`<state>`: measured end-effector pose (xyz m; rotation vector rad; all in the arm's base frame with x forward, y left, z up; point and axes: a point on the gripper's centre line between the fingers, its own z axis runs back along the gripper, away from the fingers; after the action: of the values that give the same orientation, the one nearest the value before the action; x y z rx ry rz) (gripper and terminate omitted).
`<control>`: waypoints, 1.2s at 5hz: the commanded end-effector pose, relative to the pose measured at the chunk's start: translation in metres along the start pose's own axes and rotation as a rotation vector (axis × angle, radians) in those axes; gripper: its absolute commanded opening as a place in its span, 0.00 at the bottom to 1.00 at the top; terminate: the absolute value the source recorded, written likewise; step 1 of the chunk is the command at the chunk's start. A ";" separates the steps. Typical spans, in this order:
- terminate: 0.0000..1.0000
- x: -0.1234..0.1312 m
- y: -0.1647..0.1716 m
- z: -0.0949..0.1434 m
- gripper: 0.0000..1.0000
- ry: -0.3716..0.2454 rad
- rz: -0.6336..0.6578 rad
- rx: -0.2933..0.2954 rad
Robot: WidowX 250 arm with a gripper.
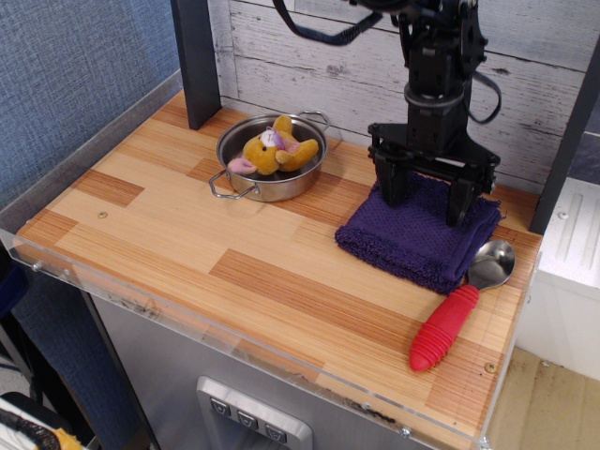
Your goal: Move the blue cloth from left side of the table to top right edge of the table.
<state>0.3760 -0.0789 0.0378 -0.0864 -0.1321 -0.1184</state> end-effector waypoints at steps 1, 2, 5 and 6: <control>0.00 0.027 -0.005 0.083 1.00 -0.195 0.031 -0.057; 0.00 0.027 -0.002 0.106 1.00 -0.238 0.043 -0.068; 0.00 0.027 -0.002 0.106 1.00 -0.238 0.043 -0.068; 0.00 0.027 -0.002 0.106 1.00 -0.238 0.043 -0.068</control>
<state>0.3875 -0.0782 0.1184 -0.1614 -0.2879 -0.0680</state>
